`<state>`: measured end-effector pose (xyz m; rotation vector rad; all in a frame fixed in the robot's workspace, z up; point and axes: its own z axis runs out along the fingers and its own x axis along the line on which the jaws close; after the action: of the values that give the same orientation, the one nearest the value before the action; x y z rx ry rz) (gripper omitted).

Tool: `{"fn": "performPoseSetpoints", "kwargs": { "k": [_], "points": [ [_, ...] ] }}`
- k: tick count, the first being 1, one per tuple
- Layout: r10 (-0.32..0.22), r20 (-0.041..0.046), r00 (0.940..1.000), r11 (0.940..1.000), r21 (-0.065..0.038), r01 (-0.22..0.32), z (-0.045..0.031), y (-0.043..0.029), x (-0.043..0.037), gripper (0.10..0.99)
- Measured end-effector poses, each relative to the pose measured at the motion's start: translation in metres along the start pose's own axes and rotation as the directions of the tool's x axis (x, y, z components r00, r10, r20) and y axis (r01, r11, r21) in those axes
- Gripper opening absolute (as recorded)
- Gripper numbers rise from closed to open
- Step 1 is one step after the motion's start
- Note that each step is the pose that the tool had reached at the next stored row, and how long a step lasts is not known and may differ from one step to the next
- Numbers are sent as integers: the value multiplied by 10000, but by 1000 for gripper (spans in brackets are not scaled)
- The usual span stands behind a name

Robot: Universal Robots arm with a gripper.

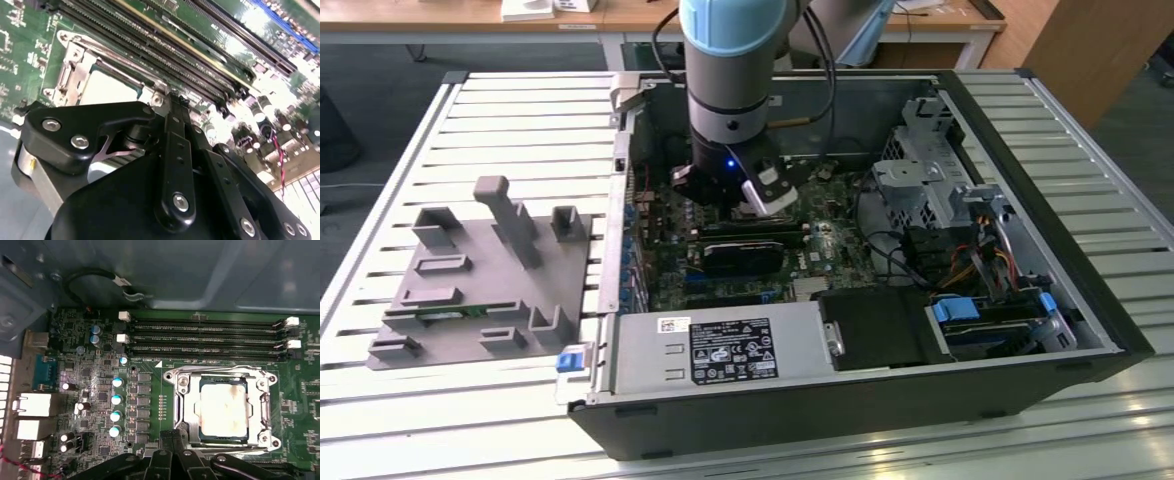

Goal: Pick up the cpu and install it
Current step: 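Install the second cpu locking lever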

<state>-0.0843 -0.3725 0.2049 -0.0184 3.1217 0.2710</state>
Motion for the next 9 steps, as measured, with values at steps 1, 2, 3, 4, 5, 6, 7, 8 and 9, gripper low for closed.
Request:
{"fn": "performPoseSetpoints", "kwargs": {
  "k": [1,2,3,4,5,6,7,8,9],
  "points": [
    [0,-2,10000,10000,3,0,-24,4,0,106],
    [0,-1,10000,10000,2,0,-49,8,0,106],
    [0,0,10000,10000,0,0,-73,13,-1,106],
    [0,0,10000,10000,1,0,-100,17,-1,106],
    [0,-1,10000,10000,1,0,-130,23,-2,106],
    [0,0,10000,10000,0,0,-162,28,-2,106],
    [0,-1,10000,10000,3,0,-195,34,-2,106],
    [0,-1,10000,10000,2,0,-225,39,-2,106],
    [0,0,10000,10000,1,0,-255,44,-3,106]
  ]
}}
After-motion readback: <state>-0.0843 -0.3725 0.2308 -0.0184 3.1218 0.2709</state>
